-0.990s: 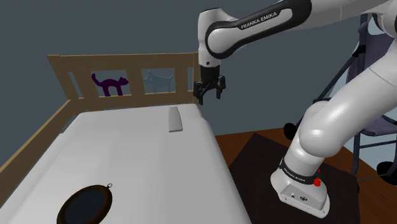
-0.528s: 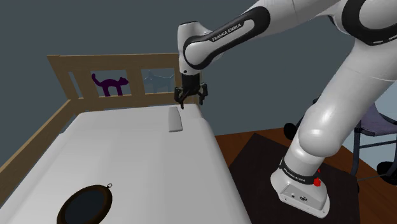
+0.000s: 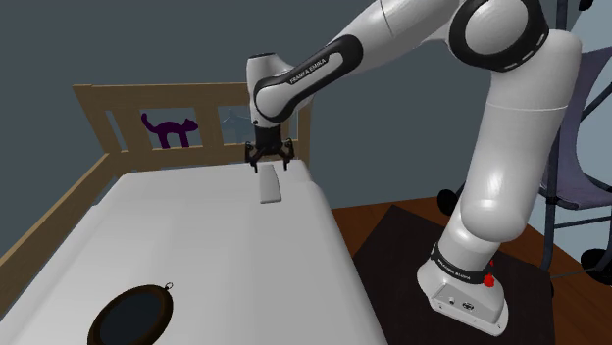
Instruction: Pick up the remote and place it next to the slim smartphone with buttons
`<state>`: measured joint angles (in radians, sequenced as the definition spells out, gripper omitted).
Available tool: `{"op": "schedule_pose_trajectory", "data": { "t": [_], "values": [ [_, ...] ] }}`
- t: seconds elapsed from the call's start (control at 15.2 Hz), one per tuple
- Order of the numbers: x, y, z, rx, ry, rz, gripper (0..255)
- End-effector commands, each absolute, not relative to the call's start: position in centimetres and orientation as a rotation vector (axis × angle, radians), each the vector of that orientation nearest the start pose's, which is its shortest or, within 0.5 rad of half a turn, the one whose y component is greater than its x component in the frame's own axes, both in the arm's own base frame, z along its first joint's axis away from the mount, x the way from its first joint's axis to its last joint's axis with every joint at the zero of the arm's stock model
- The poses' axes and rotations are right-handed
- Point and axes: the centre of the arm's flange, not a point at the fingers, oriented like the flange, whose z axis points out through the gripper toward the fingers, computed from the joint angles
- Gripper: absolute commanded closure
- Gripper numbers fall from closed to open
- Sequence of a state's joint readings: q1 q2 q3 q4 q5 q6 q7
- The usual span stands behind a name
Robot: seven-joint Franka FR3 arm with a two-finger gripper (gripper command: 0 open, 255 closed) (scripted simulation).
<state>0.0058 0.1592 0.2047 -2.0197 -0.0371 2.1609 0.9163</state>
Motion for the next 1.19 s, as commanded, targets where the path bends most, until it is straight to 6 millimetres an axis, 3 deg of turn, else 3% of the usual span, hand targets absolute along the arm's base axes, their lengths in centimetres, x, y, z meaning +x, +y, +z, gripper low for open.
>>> {"op": "schedule_pose_trajectory", "data": {
  "t": [0.0,0.46,0.92,0.99,1.12],
  "values": [
    [58.0,12.1,36.2,-2.951,1.09,0.016,0],
    [57.9,12.1,32.7,-2.951,1.09,0.016,0],
    [57.9,12.1,32.8,-2.951,1.09,0.016,0],
    [57.9,12.1,32.8,-2.951,1.09,0.016,255],
    [57.9,12.1,32.7,-2.951,1.09,0.016,255]
  ]
}}
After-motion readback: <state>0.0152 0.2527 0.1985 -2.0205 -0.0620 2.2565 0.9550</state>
